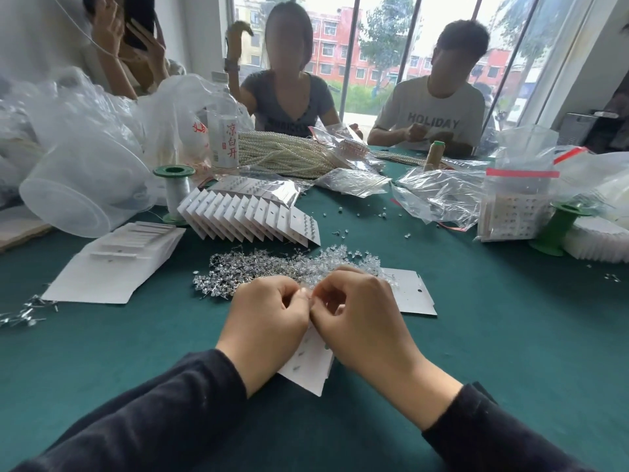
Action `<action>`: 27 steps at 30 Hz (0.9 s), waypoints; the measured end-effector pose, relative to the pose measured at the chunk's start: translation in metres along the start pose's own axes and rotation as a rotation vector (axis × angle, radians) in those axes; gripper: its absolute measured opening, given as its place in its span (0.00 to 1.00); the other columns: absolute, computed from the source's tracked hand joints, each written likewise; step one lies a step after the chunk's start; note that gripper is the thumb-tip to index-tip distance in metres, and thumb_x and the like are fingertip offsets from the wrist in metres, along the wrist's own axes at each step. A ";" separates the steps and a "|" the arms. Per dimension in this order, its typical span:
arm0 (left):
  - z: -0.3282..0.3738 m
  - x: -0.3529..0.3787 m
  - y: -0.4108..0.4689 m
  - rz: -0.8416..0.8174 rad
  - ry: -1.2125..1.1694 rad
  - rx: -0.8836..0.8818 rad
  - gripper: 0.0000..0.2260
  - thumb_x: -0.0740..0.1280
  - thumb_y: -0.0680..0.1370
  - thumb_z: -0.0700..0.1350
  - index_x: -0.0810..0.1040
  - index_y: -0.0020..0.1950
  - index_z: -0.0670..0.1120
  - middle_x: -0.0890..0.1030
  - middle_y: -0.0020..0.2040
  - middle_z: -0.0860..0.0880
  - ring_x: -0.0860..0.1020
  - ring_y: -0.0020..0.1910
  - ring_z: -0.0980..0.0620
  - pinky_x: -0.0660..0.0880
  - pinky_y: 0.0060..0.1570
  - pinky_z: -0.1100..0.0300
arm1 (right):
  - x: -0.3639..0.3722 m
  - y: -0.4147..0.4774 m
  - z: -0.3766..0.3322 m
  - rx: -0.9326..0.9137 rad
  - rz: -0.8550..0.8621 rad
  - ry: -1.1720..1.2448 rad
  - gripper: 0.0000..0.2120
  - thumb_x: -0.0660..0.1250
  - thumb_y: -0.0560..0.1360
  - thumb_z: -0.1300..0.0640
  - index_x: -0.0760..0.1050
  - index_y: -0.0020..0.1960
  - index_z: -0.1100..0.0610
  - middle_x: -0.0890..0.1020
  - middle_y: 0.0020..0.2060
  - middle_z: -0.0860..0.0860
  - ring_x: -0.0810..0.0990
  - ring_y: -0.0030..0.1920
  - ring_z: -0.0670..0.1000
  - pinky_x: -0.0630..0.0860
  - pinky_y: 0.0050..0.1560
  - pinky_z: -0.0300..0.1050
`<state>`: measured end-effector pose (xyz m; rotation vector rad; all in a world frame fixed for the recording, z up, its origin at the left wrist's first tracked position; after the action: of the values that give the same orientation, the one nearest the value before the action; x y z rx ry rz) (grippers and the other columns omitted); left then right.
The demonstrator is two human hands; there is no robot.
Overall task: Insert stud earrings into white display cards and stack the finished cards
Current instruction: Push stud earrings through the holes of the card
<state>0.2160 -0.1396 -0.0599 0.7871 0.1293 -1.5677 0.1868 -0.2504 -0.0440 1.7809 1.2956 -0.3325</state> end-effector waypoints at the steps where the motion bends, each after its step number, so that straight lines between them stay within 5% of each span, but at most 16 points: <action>1: 0.002 -0.001 0.001 -0.001 0.005 0.011 0.16 0.64 0.74 0.42 0.73 0.27 0.40 0.71 0.24 0.48 0.67 0.25 0.54 0.64 0.27 0.64 | -0.001 0.000 0.000 0.000 0.001 0.013 0.06 0.67 0.69 0.60 0.77 0.33 0.57 0.78 0.32 0.47 0.75 0.33 0.46 0.73 0.36 0.39; 5: -0.002 -0.001 0.006 -0.104 -0.081 -0.051 0.17 0.64 0.75 0.43 0.72 0.27 0.39 0.71 0.26 0.43 0.68 0.27 0.52 0.64 0.29 0.63 | -0.006 0.000 -0.003 0.002 0.020 0.053 0.04 0.67 0.68 0.60 0.78 0.35 0.57 0.79 0.33 0.48 0.76 0.34 0.47 0.76 0.39 0.46; 7: -0.005 0.004 0.007 -0.216 -0.221 -0.136 0.16 0.64 0.77 0.44 0.77 0.34 0.35 0.76 0.32 0.35 0.72 0.31 0.49 0.68 0.33 0.59 | -0.010 0.002 -0.002 0.007 0.046 0.066 0.04 0.68 0.68 0.60 0.77 0.35 0.55 0.79 0.32 0.47 0.76 0.34 0.46 0.76 0.39 0.44; 9: -0.008 0.012 0.004 -0.340 -0.450 -0.272 0.16 0.62 0.78 0.47 0.80 0.40 0.36 0.82 0.38 0.40 0.78 0.32 0.49 0.74 0.33 0.58 | -0.016 0.005 0.004 0.040 0.092 0.096 0.05 0.69 0.68 0.61 0.77 0.34 0.54 0.79 0.31 0.46 0.76 0.33 0.44 0.74 0.36 0.39; 12: -0.011 0.014 0.003 -0.371 -0.705 -0.436 0.13 0.61 0.78 0.47 0.80 0.49 0.38 0.83 0.47 0.45 0.81 0.35 0.52 0.79 0.33 0.59 | -0.017 0.009 0.028 0.252 0.102 0.498 0.07 0.67 0.71 0.65 0.77 0.35 0.56 0.79 0.29 0.47 0.77 0.31 0.44 0.74 0.35 0.37; 15: -0.015 0.005 0.008 -0.293 -0.713 -0.389 0.10 0.65 0.76 0.42 0.78 0.56 0.45 0.82 0.49 0.43 0.82 0.41 0.49 0.80 0.35 0.59 | 0.004 0.008 0.041 0.479 -0.117 1.112 0.09 0.65 0.70 0.66 0.80 0.35 0.58 0.81 0.32 0.53 0.80 0.32 0.49 0.77 0.33 0.39; 18: -0.007 0.004 0.010 -0.331 -0.694 -0.278 0.11 0.67 0.74 0.41 0.79 0.54 0.53 0.84 0.48 0.47 0.82 0.45 0.51 0.79 0.36 0.61 | 0.021 0.000 0.026 0.569 -0.415 1.455 0.11 0.62 0.67 0.60 0.83 0.39 0.59 0.84 0.40 0.56 0.83 0.41 0.53 0.79 0.44 0.47; 21: 0.000 -0.001 0.012 -0.323 -0.621 -0.179 0.12 0.69 0.72 0.40 0.80 0.52 0.54 0.83 0.44 0.50 0.80 0.39 0.56 0.77 0.34 0.64 | 0.029 -0.006 0.015 0.618 -0.562 1.611 0.11 0.61 0.71 0.65 0.80 0.50 0.64 0.82 0.46 0.58 0.82 0.46 0.55 0.77 0.50 0.50; 27: 0.004 0.005 0.006 -0.496 -0.752 -0.260 0.23 0.73 0.61 0.40 0.79 0.56 0.49 0.79 0.33 0.47 0.76 0.28 0.54 0.76 0.27 0.64 | 0.030 -0.013 0.015 0.664 -0.610 1.704 0.18 0.79 0.55 0.64 0.81 0.44 0.66 0.82 0.42 0.63 0.83 0.40 0.60 0.81 0.33 0.48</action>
<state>0.2202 -0.1470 -0.0576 -0.0847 -0.0301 -2.1648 0.1925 -0.2419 -0.0789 2.0706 3.2031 0.7614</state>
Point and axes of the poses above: each hand's wrist, its own y-axis towards the middle knuckle, its own x-axis out of the palm, z = x × y, the point moved 8 cm from there along y, towards the middle knuckle
